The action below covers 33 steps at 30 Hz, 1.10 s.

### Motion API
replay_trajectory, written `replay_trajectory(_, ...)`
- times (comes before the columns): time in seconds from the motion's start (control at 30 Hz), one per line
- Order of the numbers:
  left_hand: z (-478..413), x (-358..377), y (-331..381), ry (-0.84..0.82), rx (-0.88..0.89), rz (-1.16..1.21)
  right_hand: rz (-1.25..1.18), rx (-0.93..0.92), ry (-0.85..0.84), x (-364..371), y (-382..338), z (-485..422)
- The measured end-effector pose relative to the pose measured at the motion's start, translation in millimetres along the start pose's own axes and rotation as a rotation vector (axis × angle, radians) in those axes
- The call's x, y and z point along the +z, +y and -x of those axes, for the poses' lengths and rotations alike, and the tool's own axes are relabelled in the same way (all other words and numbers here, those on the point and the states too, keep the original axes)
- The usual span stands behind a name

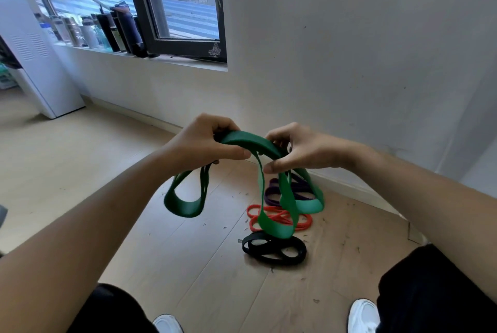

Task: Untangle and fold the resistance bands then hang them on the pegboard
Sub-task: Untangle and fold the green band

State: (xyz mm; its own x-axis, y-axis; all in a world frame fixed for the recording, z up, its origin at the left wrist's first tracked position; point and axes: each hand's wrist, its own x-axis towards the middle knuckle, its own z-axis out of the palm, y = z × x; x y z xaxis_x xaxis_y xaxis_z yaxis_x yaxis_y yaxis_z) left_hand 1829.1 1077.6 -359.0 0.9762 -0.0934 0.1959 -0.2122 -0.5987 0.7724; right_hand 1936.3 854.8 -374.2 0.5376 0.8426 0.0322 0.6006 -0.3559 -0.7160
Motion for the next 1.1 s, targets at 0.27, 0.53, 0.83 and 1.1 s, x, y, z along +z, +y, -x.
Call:
replay_trajectory(0.27, 0, 1, 2, 0.009, -0.02, -0.014, 0.024, 0.039, -0.018, -14, 0, 4)
replay_trajectory(0.53, -3, 3, 6, 0.035, -0.021, 0.023, 0.085, 0.009, -0.013, -24, -8, 10)
replay_trajectory(0.83, -3, 6, 6, 0.12, -0.022, 0.207, -0.197, 0.0, 0.044, 23, -7, 3)
replay_trajectory(1.1, 3, -15, -5, 0.065, -0.049, 0.281, -0.312, -0.088, 0.25, 8, -21, 3)
